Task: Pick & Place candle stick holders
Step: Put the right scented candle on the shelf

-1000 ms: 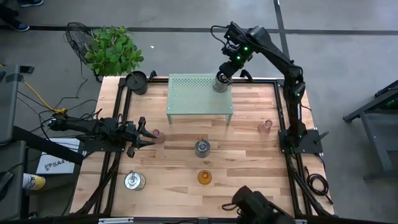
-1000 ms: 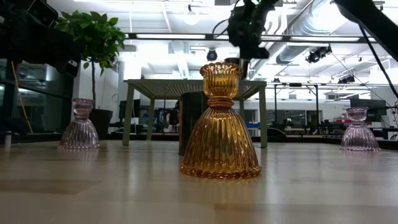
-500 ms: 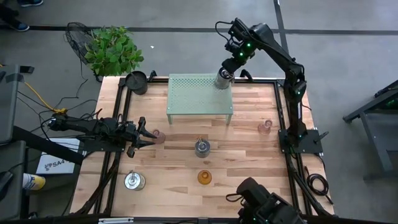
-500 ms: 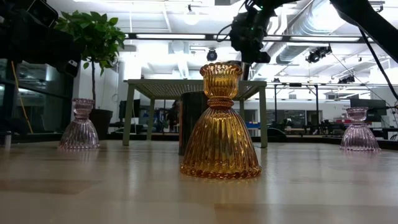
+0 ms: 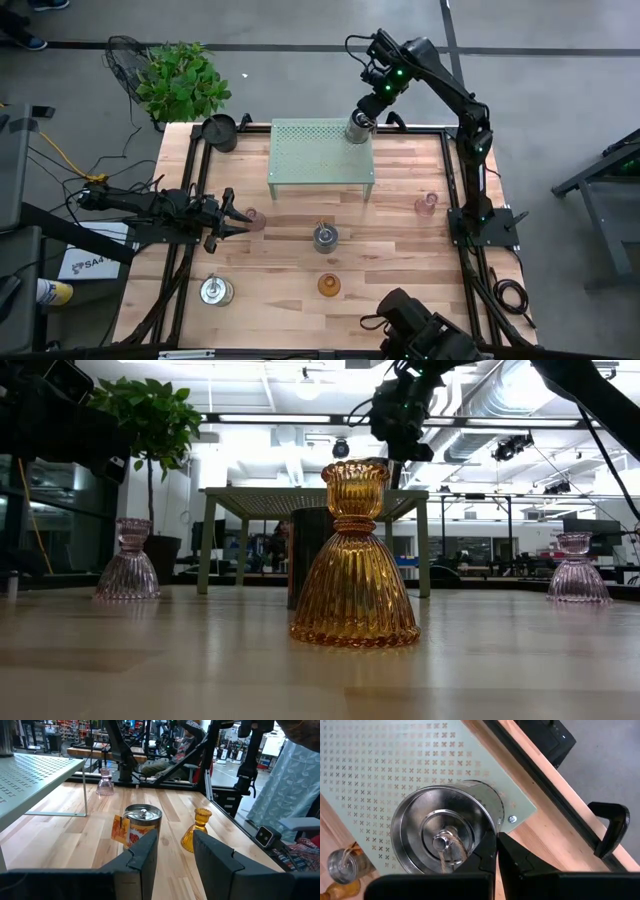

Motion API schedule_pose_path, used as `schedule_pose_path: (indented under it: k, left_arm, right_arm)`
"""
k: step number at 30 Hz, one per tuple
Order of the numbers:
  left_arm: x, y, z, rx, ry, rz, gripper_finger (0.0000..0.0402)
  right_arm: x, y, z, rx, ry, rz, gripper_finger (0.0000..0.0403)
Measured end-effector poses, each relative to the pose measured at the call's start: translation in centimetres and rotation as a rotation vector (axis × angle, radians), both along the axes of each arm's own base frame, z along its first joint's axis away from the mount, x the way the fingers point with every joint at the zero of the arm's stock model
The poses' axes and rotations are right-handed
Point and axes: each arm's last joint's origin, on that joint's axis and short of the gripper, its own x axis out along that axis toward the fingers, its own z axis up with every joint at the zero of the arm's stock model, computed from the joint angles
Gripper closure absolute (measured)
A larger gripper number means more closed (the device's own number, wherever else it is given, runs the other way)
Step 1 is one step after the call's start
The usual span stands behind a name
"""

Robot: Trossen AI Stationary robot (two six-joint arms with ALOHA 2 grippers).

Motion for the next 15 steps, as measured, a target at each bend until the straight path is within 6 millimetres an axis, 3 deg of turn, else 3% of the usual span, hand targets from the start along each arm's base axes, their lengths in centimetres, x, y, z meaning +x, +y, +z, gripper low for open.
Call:
schedule_pose_path:
  k: [15]
  left_arm:
    - [0.0,0.0,0.0,0.0,0.0,0.0,0.0278]
  right_arm:
    - [0.64,0.55,0.01,-0.037,0.004,0.078,0.0402]
